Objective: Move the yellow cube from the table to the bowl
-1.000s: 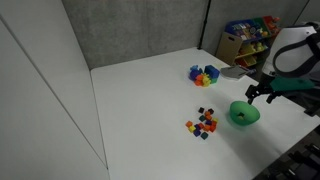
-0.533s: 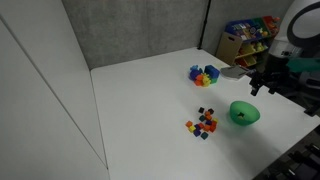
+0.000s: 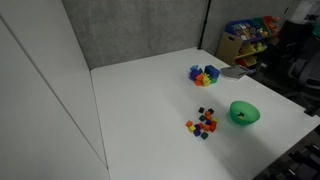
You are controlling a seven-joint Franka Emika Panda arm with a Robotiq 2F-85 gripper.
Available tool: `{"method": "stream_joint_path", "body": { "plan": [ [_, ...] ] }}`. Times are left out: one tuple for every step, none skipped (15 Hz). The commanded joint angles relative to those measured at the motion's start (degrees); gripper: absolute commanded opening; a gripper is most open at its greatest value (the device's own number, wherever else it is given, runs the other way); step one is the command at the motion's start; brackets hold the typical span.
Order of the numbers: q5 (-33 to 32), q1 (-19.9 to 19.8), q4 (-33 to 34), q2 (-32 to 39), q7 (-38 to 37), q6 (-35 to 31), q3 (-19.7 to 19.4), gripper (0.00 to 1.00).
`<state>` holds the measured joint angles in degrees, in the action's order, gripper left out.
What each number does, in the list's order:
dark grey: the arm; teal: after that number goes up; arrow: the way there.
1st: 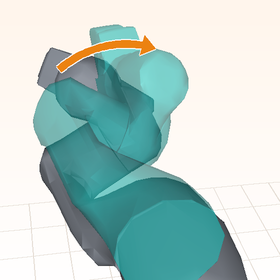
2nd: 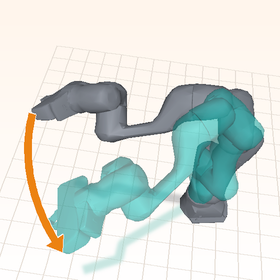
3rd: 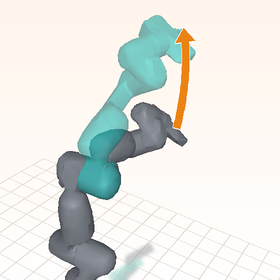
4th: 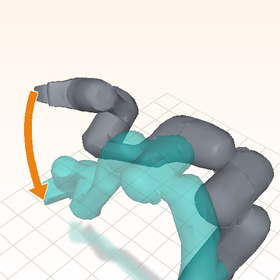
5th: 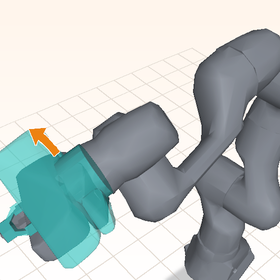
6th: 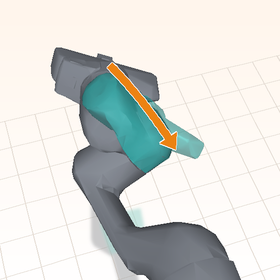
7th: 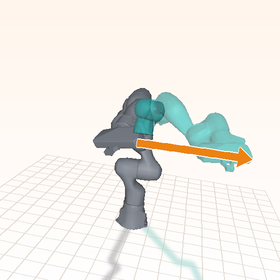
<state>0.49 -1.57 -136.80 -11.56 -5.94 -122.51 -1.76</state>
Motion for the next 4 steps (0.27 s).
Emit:
{"method": "stream_joint_path", "body": {
  "plan": [
    [-1.1,-0.2,0.6,-2.4,-0.1,2.2,0.7,1.00],
    [-0.2,-0.2,0.3,-1.4,0.1,0.8,0.6,1.00],
    [-0.2,-0.2,0.3,-1.8,0.1,1.1,0.6,1.00],
    [-0.2,-0.2,0.3,-1.9,0.1,1.1,0.6,1.00]
  ]
}}
